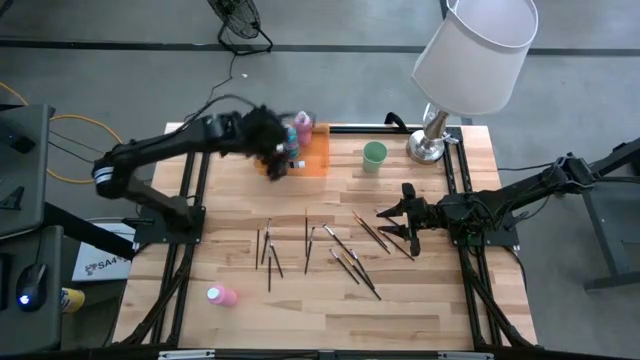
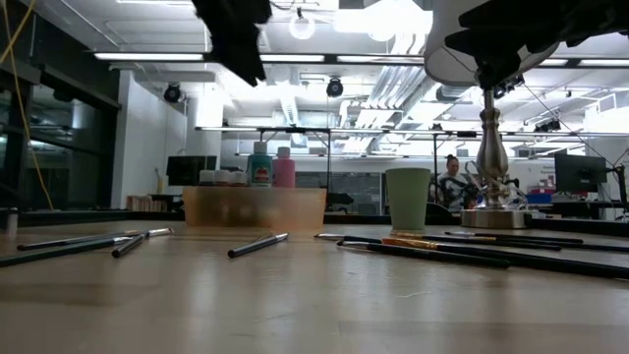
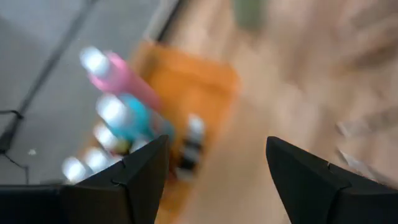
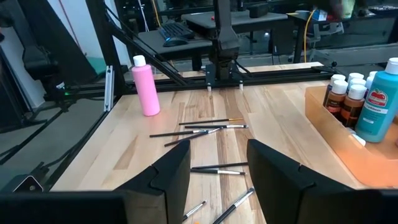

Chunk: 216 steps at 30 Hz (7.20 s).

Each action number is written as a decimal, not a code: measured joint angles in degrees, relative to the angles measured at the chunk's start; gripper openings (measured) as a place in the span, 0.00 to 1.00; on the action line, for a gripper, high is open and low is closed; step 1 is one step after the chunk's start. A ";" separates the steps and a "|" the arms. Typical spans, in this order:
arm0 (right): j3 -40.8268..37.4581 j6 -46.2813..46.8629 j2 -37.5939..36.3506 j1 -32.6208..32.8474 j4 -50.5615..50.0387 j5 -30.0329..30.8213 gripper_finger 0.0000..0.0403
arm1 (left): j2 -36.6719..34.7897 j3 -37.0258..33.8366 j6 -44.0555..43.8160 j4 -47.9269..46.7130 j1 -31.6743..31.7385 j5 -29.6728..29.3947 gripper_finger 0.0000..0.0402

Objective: Pick & Place Paint Supplies
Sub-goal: Put the large pink paint bottle into the orange bin

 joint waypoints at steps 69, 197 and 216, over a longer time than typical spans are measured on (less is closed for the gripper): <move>0.02 0.01 -0.01 0.01 0.02 0.00 0.38 | -7.56 -19.13 -40.21 -12.69 -87.73 -11.91 0.65; 0.02 0.00 0.00 0.02 0.01 0.00 0.38 | 11.59 -11.29 -3.18 28.48 8.42 -2.23 0.34; 0.02 0.00 0.00 0.01 0.02 0.00 0.38 | 11.59 -11.29 -1.58 29.40 8.42 -1.91 0.36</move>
